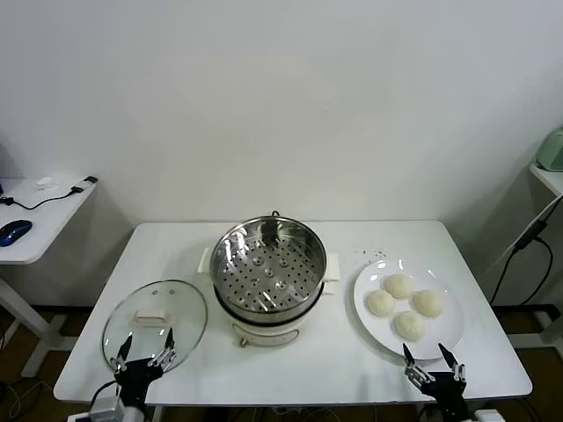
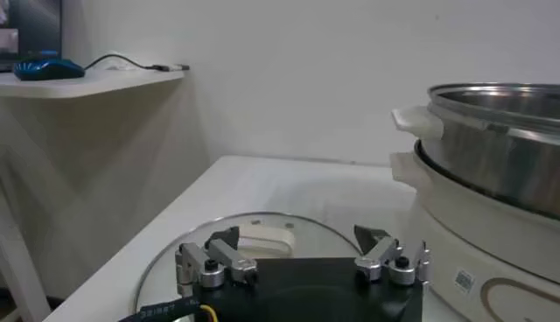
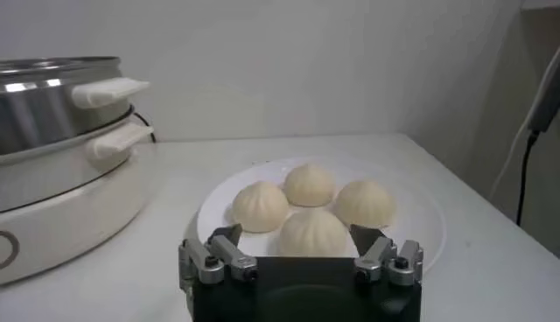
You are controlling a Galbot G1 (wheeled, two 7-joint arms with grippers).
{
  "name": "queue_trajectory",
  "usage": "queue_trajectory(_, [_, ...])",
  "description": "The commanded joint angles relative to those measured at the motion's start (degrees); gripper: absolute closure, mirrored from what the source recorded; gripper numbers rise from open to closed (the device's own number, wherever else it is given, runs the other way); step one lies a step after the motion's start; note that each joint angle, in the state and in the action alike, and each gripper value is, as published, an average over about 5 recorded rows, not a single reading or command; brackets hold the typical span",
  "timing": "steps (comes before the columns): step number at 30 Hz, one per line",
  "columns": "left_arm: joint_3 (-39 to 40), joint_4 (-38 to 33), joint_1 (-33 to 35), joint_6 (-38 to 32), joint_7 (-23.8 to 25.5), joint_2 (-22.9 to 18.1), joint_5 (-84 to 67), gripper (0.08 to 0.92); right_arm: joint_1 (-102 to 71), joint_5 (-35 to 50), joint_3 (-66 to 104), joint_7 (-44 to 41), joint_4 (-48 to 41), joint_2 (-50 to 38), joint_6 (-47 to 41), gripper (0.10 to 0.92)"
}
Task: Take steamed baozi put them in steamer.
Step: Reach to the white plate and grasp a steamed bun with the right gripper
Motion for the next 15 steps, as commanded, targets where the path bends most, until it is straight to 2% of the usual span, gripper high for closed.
queue_trajectory(1, [0.4,-0.2,0.1,0.1,0.0,0.2,-0.2,0.177,8.8,-1.7,1.0,0.8,-0.4,-4.6,-4.5,0.203])
queue_trajectory(4, [0.7,-0.4,0.0,0.1,0.0,0.4,-0.4,0.177,16.3,-1.7,0.2,1.2,-1.8,-9.3,-9.9,0.202])
queue_trajectory(7, [0.8,-0.4,-0.2,0.0,0.0,0.6,-0.4,0.177,27.4,-3.4,-2.1,-2.5,-7.0,-15.9,-13.3,0.203])
queue_trajectory(12, [0.9,-0.1,-0.5,-0.4,-0.1,1.4,-0.6,0.177,44.1,-7.6,-12.4,-15.1,-19.5,-28.6,-13.9,0.203])
queue_trajectory(15, [0.9,0.1,-0.7,-0.7,-0.1,1.5,-0.6,0.177,55.3,-11.3,-23.7,-25.7,-26.7,-36.5,-12.1,0.203])
